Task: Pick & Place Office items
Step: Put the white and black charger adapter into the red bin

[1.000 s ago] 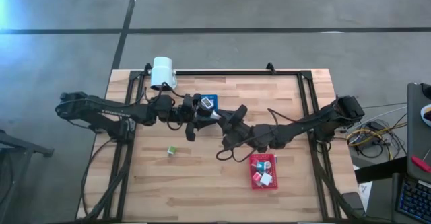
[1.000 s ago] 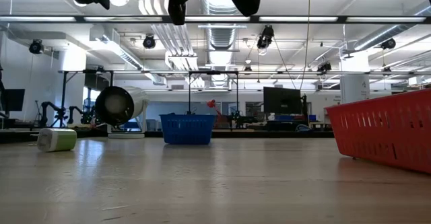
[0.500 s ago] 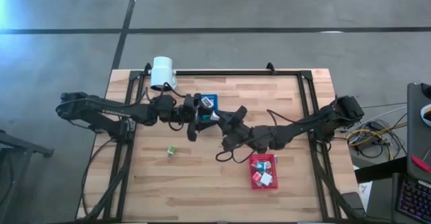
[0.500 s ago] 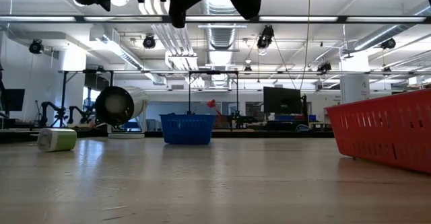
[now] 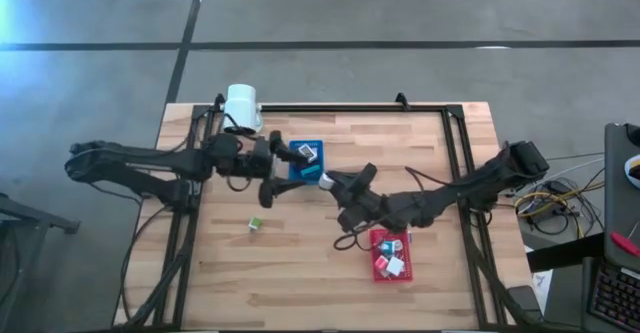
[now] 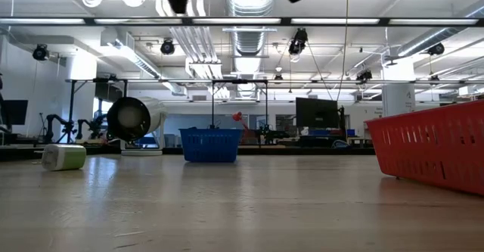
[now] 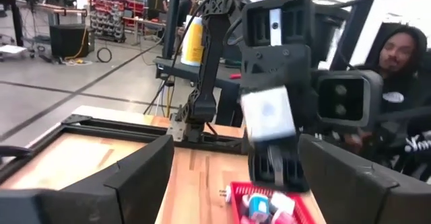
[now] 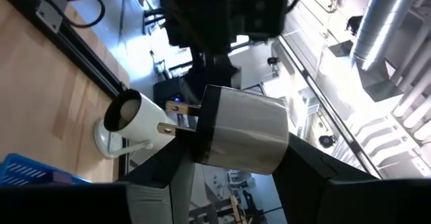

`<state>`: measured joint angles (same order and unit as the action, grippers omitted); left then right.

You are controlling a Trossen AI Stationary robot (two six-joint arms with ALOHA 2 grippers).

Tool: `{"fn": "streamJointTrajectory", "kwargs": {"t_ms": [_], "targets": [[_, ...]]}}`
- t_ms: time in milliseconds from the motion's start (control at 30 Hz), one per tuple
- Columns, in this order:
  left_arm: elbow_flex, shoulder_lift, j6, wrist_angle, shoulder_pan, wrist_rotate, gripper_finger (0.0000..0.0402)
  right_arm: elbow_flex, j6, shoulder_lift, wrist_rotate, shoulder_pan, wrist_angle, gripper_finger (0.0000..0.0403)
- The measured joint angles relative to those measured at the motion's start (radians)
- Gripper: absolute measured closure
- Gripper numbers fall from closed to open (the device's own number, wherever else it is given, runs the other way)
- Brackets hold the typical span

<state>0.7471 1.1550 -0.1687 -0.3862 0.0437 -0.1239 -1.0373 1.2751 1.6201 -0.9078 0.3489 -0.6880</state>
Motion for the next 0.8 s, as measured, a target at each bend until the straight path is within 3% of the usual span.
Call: {"fn": "streamJointTrajectory", "kwargs": {"t_ms": [233,467,633,800], "targets": [[-0.076,-0.212,0.098,0.155,-0.001,0.009,0.0079,0.082,-0.067,-0.120,-0.004,0.031,0.014,0.0250],[-0.287,-0.435,0.108,0.129,-0.001,0.245,0.0096,0.148,-0.270,-0.267,0.005,0.036,0.208,0.0250],[-0.437,-0.587,0.191,0.104,-0.001,0.251,0.0162,0.195,-0.391,-0.359,0.085,0.035,0.278,0.0250],[-0.561,-0.704,0.277,0.106,-0.001,0.244,0.0273,0.233,-0.542,-0.451,0.175,0.035,0.377,0.0250]]}}
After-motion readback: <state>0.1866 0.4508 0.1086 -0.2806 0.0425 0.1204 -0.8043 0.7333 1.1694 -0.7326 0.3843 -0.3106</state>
